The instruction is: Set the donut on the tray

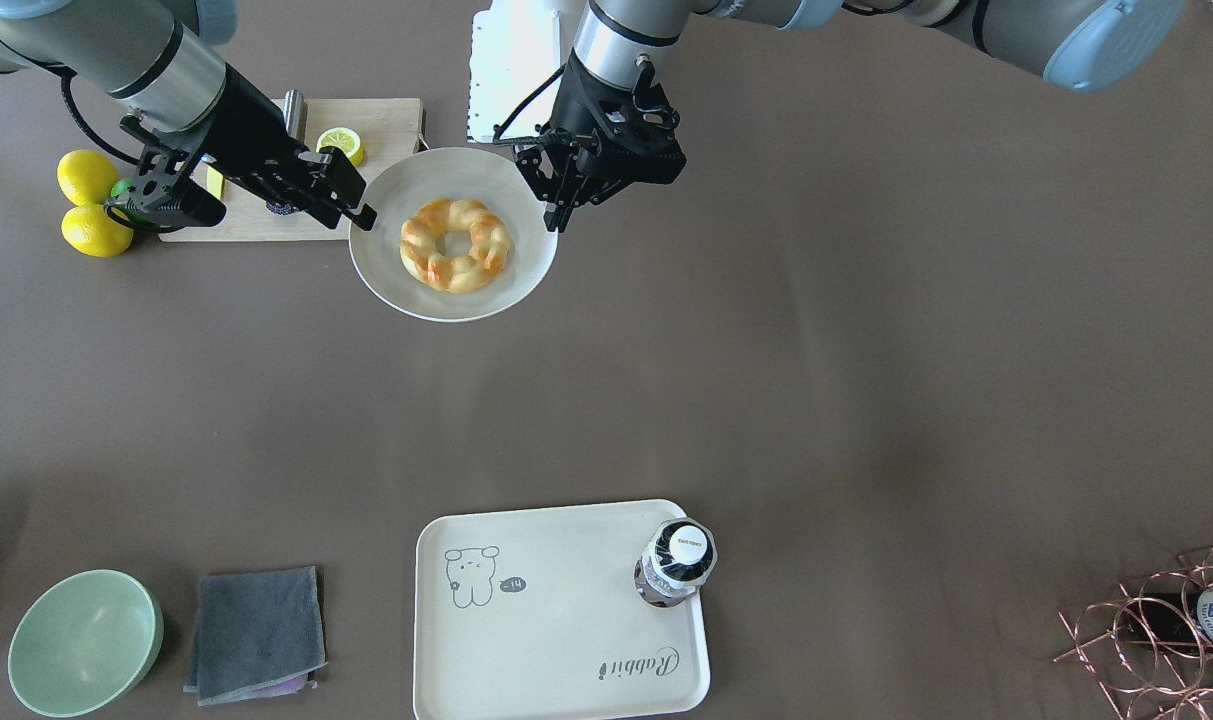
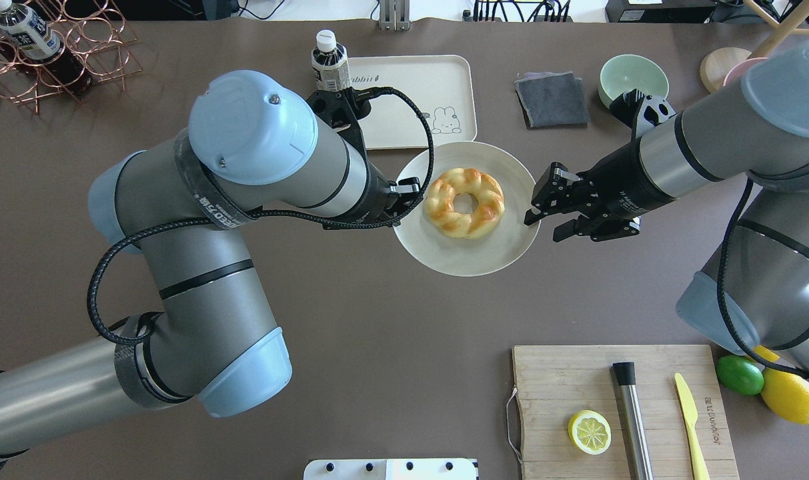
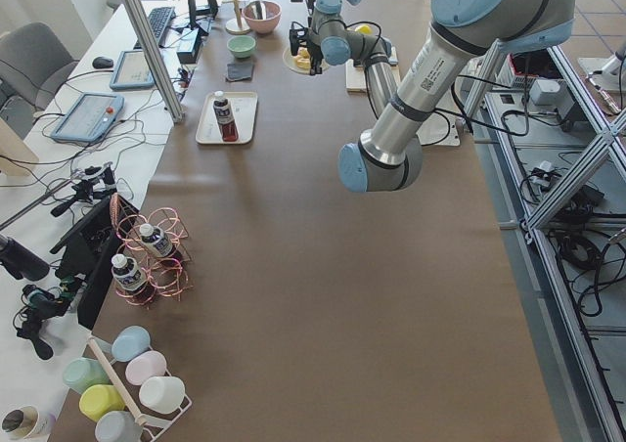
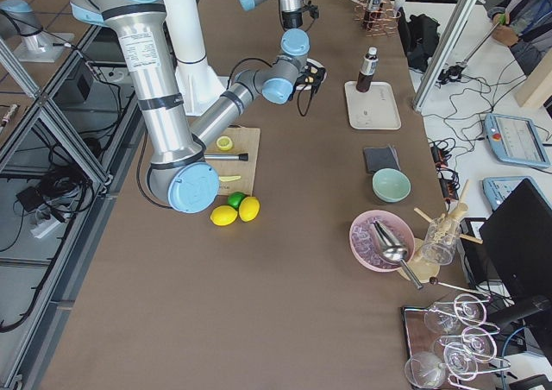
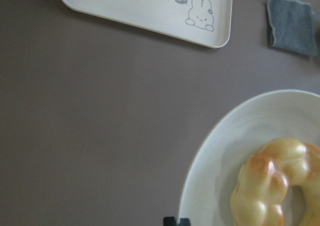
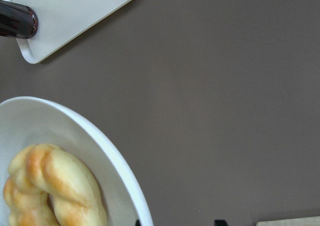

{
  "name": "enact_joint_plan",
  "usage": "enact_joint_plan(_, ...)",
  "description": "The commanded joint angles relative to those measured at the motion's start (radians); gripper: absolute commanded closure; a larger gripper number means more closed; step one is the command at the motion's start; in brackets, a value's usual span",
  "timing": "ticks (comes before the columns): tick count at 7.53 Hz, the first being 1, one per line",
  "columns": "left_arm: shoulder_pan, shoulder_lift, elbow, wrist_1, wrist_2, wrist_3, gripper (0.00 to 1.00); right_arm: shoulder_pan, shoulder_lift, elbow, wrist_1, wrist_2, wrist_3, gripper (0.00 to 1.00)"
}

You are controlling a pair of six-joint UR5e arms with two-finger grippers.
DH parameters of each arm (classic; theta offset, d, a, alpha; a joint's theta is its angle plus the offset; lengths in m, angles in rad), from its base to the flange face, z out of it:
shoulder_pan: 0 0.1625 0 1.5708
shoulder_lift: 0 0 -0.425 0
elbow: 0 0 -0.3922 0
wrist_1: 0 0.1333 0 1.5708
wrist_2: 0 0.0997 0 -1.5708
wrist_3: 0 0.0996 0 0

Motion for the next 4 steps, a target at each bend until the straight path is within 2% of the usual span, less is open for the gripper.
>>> enact_joint_plan(1, -0.001, -0.003, -0.002, 0.014, 0.0, 0.0, 1.0, -0.011, 0.025, -0.003, -0.001, -0.009, 0.028, 0.84)
enact_joint_plan(3, -0.001, -0.003, -0.002, 0.014, 0.0, 0.0, 1.0, -0.02, 0.026, -0.004, -0.001, -0.019, 0.029, 0.99)
enact_joint_plan(4, -0.001, -0.002, 0.0, 0.014, 0.0, 0.002, 1.0, -0.025, 0.028, -0.007, 0.001, -0.02, 0.029, 1.0)
